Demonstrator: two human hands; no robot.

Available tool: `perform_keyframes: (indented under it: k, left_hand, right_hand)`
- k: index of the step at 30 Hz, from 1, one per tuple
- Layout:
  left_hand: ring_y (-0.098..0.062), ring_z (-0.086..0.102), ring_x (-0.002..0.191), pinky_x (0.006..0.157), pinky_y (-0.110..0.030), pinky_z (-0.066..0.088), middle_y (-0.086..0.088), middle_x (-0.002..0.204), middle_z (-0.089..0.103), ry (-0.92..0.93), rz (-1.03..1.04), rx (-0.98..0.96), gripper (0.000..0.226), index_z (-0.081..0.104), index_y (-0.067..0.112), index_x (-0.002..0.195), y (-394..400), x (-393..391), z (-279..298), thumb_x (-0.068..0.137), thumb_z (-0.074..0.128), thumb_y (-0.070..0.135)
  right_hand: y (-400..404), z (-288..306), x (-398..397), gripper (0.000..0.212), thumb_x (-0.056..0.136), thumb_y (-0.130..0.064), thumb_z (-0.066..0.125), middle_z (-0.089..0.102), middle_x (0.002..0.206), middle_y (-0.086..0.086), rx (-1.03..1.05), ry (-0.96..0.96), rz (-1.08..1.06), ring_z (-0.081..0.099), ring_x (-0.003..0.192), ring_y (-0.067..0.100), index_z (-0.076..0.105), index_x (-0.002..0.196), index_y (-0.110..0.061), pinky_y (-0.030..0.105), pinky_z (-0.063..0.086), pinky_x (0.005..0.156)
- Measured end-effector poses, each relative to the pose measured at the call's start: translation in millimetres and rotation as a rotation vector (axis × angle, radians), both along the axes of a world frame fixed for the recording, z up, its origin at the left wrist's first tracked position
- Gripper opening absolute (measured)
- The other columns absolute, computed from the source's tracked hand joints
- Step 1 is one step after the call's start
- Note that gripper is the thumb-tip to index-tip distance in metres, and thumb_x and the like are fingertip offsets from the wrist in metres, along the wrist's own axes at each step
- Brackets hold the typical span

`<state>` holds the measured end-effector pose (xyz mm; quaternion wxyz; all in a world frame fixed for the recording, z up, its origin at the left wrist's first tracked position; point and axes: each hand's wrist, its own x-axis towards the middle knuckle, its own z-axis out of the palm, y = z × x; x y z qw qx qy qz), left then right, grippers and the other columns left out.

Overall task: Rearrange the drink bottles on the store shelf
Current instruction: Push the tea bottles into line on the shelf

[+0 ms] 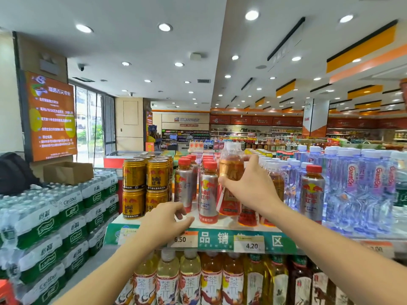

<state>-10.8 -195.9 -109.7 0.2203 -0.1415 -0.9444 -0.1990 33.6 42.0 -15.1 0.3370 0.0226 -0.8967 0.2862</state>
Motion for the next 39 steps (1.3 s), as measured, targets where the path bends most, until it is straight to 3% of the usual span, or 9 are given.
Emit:
perform_keyframes:
  k: [3, 10, 14, 20, 23, 29, 34, 39]
  left_hand:
    - [-0.002, 0.064, 0.091, 0.069, -0.023, 0.054, 0.018, 0.106, 0.068, 0.029, 0.024, 0.058, 0.044, 0.063, 0.036, 0.113, 22.8, -0.7, 2.4, 0.086, 0.063, 0.070]
    - [-0.011, 0.068, 0.107, 0.083, -0.037, 0.060, 0.013, 0.126, 0.070, 0.003, 0.104, 0.179, 0.078, 0.053, 0.033, 0.133, 58.0, -10.5, 2.4, 0.074, 0.062, 0.084]
    - [-0.011, 0.068, 0.110, 0.086, -0.038, 0.060, 0.012, 0.128, 0.070, -0.016, 0.112, 0.205, 0.070, 0.053, 0.033, 0.134, 66.0, -11.8, 1.4, 0.079, 0.065, 0.075]
    - [-0.008, 0.069, 0.104, 0.077, -0.031, 0.058, 0.012, 0.124, 0.072, -0.035, 0.099, 0.237, 0.063, 0.057, 0.032, 0.132, 71.1, -11.6, 1.3, 0.083, 0.065, 0.070]
    - [-0.004, 0.064, 0.091, 0.065, -0.022, 0.049, 0.013, 0.119, 0.072, -0.028, 0.097, 0.246, 0.059, 0.059, 0.031, 0.129, 68.4, -9.3, 2.7, 0.083, 0.068, 0.066]
    - [-0.011, 0.068, 0.103, 0.080, -0.034, 0.059, 0.012, 0.116, 0.072, -0.009, 0.172, 0.195, 0.069, 0.060, 0.030, 0.126, 47.8, -11.5, 3.4, 0.076, 0.066, 0.076]
    - [-0.010, 0.068, 0.106, 0.079, -0.031, 0.057, 0.011, 0.122, 0.071, -0.019, 0.151, 0.190, 0.073, 0.057, 0.030, 0.133, 44.4, -12.2, 2.4, 0.078, 0.067, 0.076]
    - [-0.009, 0.069, 0.103, 0.079, -0.033, 0.061, 0.012, 0.121, 0.071, -0.023, 0.139, 0.204, 0.074, 0.057, 0.032, 0.132, 44.0, -12.5, 1.7, 0.075, 0.065, 0.079]
  right_hand:
    - [-0.8, -10.3, -2.3, 0.082, 0.075, -0.072, 0.071, 0.067, 0.124, 0.003, 0.056, -0.027, -0.040, 0.069, 0.107, 0.032, 0.033, 0.127, -0.023, 0.047, 0.058, 0.086]
    - [-4.0, -26.5, -9.1, 0.085, 0.082, -0.064, 0.073, 0.064, 0.135, 0.007, 0.075, -0.042, -0.067, 0.069, 0.112, 0.035, 0.031, 0.138, -0.016, 0.042, 0.054, 0.083]
    - [-3.0, -27.7, -9.7, 0.086, 0.082, -0.065, 0.072, 0.064, 0.134, 0.005, 0.068, -0.027, -0.064, 0.069, 0.110, 0.033, 0.031, 0.141, -0.019, 0.043, 0.056, 0.086]
    - [-3.4, -28.9, -9.7, 0.086, 0.081, -0.067, 0.072, 0.064, 0.133, 0.004, 0.076, -0.013, -0.072, 0.070, 0.108, 0.032, 0.030, 0.139, -0.020, 0.043, 0.059, 0.085]
    - [-5.4, -28.6, -10.2, 0.086, 0.082, -0.065, 0.073, 0.065, 0.132, 0.006, 0.081, -0.018, -0.079, 0.070, 0.109, 0.032, 0.029, 0.139, -0.019, 0.043, 0.059, 0.084]
    - [-8.7, -27.7, -15.7, 0.085, 0.083, -0.066, 0.071, 0.068, 0.127, 0.008, 0.098, -0.034, -0.103, 0.071, 0.103, 0.034, 0.029, 0.138, -0.016, 0.043, 0.058, 0.080]
    - [-14.4, -30.2, -23.1, 0.089, 0.086, -0.063, 0.069, 0.072, 0.117, 0.007, 0.112, -0.040, -0.125, 0.072, 0.101, 0.033, 0.027, 0.144, -0.012, 0.042, 0.056, 0.079]
    - [-18.9, -36.8, -26.9, 0.097, 0.089, -0.060, 0.067, 0.070, 0.124, 0.010, 0.138, -0.052, -0.132, 0.071, 0.108, 0.035, 0.019, 0.155, -0.008, 0.043, 0.056, 0.084]
